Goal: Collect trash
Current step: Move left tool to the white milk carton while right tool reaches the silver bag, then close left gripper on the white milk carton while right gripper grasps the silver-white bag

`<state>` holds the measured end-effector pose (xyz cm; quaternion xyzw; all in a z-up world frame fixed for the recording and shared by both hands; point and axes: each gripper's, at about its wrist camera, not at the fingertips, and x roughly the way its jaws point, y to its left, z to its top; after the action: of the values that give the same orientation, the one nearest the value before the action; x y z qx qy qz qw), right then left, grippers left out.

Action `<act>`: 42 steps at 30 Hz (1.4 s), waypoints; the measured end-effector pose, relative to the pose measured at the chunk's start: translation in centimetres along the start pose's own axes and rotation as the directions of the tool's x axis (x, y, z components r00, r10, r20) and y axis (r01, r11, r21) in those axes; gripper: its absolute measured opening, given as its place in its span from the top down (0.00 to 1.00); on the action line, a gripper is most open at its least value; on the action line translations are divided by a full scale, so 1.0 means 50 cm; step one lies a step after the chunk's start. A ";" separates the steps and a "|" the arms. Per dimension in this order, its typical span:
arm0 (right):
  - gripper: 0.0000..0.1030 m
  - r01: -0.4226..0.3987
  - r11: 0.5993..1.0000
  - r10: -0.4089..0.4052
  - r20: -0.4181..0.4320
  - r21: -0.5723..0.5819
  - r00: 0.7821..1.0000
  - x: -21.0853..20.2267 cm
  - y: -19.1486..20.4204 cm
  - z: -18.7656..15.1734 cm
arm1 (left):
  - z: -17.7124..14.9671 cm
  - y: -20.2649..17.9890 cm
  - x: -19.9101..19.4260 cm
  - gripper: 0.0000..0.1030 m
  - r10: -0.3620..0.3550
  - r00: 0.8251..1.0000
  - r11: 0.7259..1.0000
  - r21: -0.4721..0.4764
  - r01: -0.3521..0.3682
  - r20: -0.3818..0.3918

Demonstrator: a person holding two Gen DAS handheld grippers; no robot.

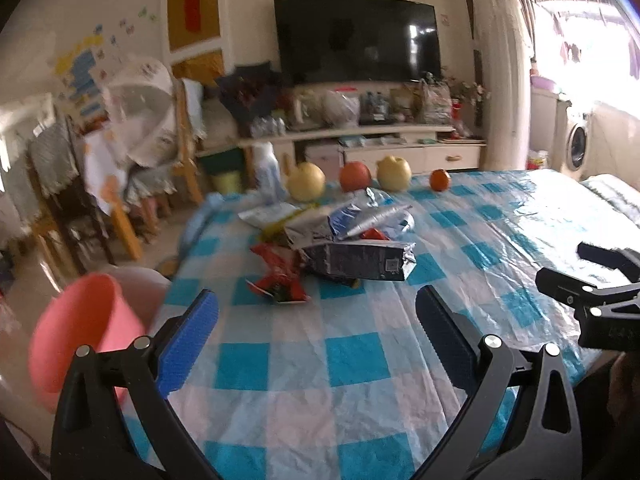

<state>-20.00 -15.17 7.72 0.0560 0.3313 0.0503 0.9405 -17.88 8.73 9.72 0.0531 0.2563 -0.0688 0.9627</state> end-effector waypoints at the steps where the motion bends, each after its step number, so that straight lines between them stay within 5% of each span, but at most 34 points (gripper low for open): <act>1: 0.04 -0.025 1.000 0.025 -0.011 0.018 1.000 0.013 -0.008 0.002 | 0.001 0.008 0.011 0.04 -0.014 1.000 1.000 -0.016 0.014 -0.004; 9: 0.04 -0.268 0.957 0.278 -0.088 0.110 0.957 0.099 -0.010 0.034 | 0.067 0.060 0.098 0.04 -0.126 0.992 0.989 -0.074 0.126 0.001; 19: 0.04 -0.377 0.906 0.401 -0.107 0.192 0.910 0.196 -0.021 0.089 | 0.139 0.059 0.244 0.06 -0.186 0.980 0.980 -0.081 0.181 -0.069; 23: 0.04 -0.426 0.857 0.465 -0.079 0.289 0.882 0.240 -0.046 0.116 | 0.152 0.058 0.292 0.23 -0.190 0.977 0.978 -0.099 0.181 -0.092; 28: 0.06 -0.499 0.780 0.551 -0.038 0.379 0.833 0.288 -0.051 0.147 | 0.149 0.058 0.343 0.24 -0.196 0.967 0.976 -0.132 0.176 -0.162; 32: 0.26 -0.525 0.733 0.599 -0.043 0.433 0.800 0.330 -0.042 0.162 | 0.138 0.040 0.368 0.25 -0.186 0.957 0.981 -0.100 0.167 -0.223; 39: 0.35 -0.549 0.652 0.656 -0.026 0.524 0.754 0.389 -0.042 0.164 | 0.133 0.029 0.397 0.35 -0.180 0.948 0.983 -0.088 0.162 -0.263; 42: 0.37 -0.550 0.632 0.669 -0.026 0.546 0.743 0.406 -0.041 0.163 | 0.132 0.036 0.407 0.42 -0.236 0.933 0.967 -0.156 0.200 -0.271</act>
<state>1.01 -15.08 1.22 0.4031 0.3980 0.2845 0.7734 3.08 7.47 5.36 -0.0270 0.4017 -0.1507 0.9029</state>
